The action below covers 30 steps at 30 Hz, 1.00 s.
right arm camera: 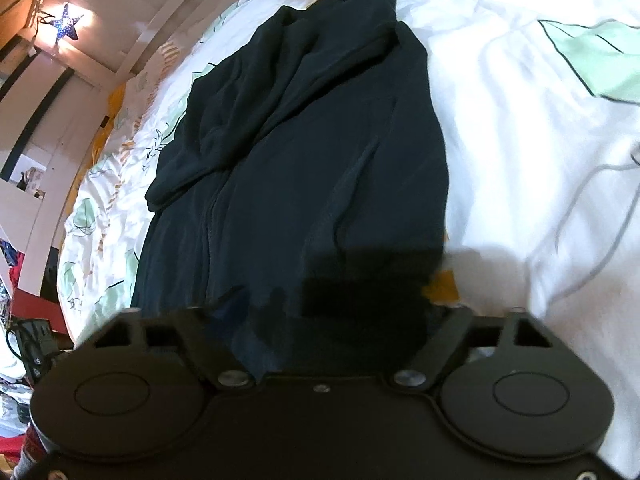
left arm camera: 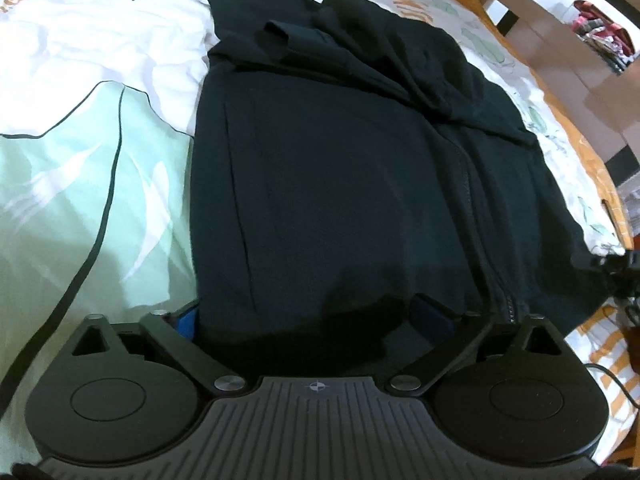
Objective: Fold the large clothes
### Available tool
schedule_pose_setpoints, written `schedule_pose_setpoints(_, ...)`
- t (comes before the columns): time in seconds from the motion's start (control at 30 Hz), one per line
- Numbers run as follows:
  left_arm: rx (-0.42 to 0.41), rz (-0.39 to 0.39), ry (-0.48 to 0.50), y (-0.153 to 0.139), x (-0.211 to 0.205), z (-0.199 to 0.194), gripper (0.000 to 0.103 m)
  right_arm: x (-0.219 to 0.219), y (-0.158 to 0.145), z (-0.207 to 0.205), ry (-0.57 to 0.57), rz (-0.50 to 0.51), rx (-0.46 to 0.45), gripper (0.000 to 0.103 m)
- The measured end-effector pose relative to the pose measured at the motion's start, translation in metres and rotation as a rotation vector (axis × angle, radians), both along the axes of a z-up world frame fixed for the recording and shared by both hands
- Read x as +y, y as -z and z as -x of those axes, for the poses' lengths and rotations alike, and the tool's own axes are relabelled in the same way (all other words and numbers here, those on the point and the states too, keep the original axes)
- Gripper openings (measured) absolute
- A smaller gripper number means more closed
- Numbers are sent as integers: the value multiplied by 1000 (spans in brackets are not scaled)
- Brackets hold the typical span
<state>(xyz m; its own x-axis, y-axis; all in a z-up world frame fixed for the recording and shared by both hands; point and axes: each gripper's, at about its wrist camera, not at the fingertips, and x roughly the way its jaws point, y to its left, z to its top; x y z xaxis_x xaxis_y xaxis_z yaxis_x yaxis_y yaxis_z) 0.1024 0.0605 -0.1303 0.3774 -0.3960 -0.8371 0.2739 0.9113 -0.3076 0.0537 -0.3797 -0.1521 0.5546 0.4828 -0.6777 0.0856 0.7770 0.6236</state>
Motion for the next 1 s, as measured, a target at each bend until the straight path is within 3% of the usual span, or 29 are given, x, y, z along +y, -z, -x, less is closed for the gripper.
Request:
schedule_pose_setpoints(0.03, -6, -3, -16, -1, 2, 1, 82, -1, 1, 1, 1, -11, 2, 57)
schedule_pose_setpoints(0.13, -21, 34, -85, -1, 12, 1, 52, -1, -1, 5, 6, -14, -16, 45)
schedule_pose_setpoints(0.2, -30, 62, -141, -2, 20, 1, 20, 2, -4, 6, 7, -4, -32, 43)
schedule_pose_setpoints(0.27, -41, 121, -164, -4, 27, 1, 15, 3, -7, 8, 12, -3, -60, 38)
schedule_pose_setpoints(0.4, -119, 182, -169, -19, 28, 9, 11, -1, -15, 13, 41, -52, -133, 34)
schedule_pose_setpoints(0.67, -205, 400, -264, -54, 36, -10, 11, -10, -47, 2, 58, -99, -321, 30)
schedule_pose_setpoints(0.87, -322, 490, -285, -92, 28, -73, 11, -29, -81, -49, 99, -130, -447, 30)
schedule_pose_setpoints(1.0, -375, 508, -299, -98, 14, -122, 12, -39, -89, -102, 152, -154, -480, 30)
